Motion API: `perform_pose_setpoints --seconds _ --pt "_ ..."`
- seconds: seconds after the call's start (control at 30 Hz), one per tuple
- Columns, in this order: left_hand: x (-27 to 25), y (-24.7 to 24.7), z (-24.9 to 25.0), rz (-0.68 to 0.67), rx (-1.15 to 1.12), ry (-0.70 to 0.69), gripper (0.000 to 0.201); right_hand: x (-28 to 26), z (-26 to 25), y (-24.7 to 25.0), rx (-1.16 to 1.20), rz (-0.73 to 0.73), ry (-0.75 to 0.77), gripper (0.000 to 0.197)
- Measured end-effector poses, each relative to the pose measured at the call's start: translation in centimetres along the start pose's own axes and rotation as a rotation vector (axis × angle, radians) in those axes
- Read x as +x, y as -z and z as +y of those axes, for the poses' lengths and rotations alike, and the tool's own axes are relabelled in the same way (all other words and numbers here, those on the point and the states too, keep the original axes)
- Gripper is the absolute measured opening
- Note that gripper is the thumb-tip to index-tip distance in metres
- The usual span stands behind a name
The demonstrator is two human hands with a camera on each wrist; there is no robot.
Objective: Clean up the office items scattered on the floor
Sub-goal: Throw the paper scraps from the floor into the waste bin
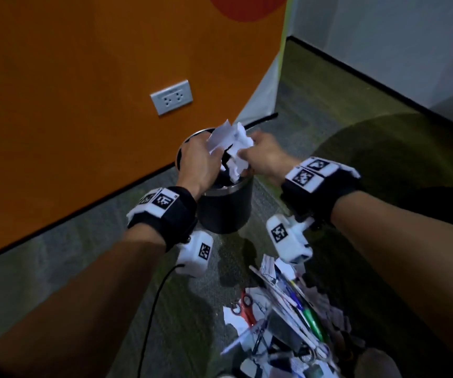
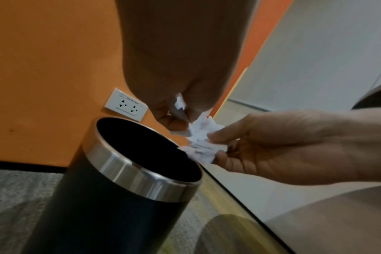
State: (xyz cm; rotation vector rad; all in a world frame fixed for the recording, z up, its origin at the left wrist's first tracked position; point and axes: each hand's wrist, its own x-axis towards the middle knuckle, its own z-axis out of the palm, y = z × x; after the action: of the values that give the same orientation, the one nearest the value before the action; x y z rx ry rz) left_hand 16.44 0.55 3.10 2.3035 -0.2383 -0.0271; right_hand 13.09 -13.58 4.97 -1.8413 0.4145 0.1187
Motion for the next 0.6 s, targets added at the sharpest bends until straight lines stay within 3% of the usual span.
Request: perform_pose_setpoints --seconds 0.07,0.13,0.2,0.27,0.37,0.47,0.6 --pt "0.9 -0.2 -0.3 -0.066 0.072 0.026 0.011 0.5 -0.2 -0.6 0.005 -0.019 -0.04 0.014" --pt "1.4 -0.3 -0.7 -0.202 0.15 0.058 0.043 0.6 0.2 -0.4 -0.013 -0.025 -0.069 0.02" --pt "1.3 -0.4 -1.2 -0.219 0.21 0.045 0.067 0.6 1.1 0.8 -0.064 -0.009 -0.056 0.014" --pt "0.1 -0.7 -1.1 -0.126 0.212 -0.047 0.057 0.0 2.8 2.6 -0.106 0.001 -0.049 0.017" --pt "-3.3 -2.2 -0.1 -0.045 0.158 -0.246 0.029 -2.0 6.6 5.3 -0.196 -0.04 -0.086 0.005" --pt "-7.3 -6.4 -0.1 -0.217 0.139 -0.292 0.021 -4.8 12.3 7.7 -0.251 -0.129 -0.221 0.007" --pt "-12.1 -13.5 -1.5 -0.574 0.157 -0.188 0.014 -7.9 20.7 9.4 -0.374 -0.217 -0.408 0.014"
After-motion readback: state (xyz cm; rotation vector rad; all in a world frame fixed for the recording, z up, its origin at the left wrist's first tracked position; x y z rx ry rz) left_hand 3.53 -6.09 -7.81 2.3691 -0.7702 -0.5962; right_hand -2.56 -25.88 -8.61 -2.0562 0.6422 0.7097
